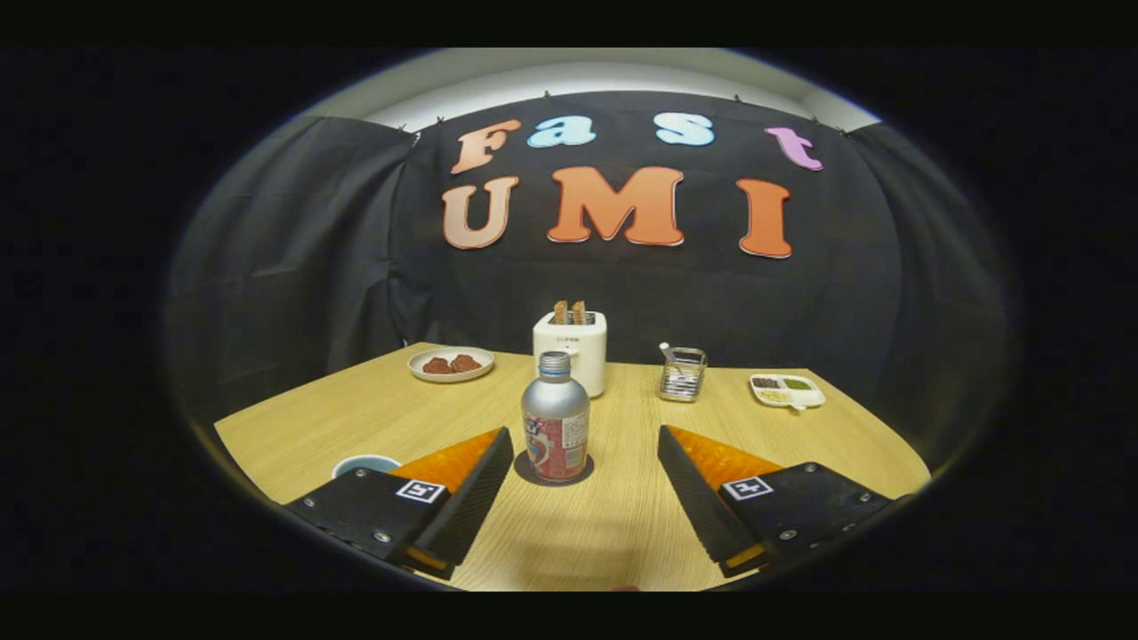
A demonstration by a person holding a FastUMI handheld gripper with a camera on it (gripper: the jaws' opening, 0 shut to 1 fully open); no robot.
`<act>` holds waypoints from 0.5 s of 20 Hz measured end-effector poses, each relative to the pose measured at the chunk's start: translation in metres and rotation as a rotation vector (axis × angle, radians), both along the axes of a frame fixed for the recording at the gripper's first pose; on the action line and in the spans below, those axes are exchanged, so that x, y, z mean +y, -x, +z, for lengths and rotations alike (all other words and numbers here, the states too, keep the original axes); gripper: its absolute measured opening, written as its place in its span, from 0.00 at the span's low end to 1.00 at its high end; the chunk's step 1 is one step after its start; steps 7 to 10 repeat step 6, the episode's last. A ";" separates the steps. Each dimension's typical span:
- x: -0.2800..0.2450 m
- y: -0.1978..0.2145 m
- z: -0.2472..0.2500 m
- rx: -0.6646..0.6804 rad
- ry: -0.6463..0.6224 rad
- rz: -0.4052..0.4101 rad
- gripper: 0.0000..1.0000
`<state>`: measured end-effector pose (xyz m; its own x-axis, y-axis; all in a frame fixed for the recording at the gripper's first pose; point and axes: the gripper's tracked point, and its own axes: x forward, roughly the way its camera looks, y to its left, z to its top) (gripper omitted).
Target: Take the bottle from table, then pour the juice into the cup, finally place the bottle on the coaster
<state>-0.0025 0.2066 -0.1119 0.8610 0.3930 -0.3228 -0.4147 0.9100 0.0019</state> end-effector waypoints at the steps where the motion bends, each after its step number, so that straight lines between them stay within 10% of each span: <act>1: -0.002 0.005 0.008 -0.011 0.002 -0.004 0.97; 10: -0.008 0.023 0.042 -0.076 -0.016 -0.031 0.97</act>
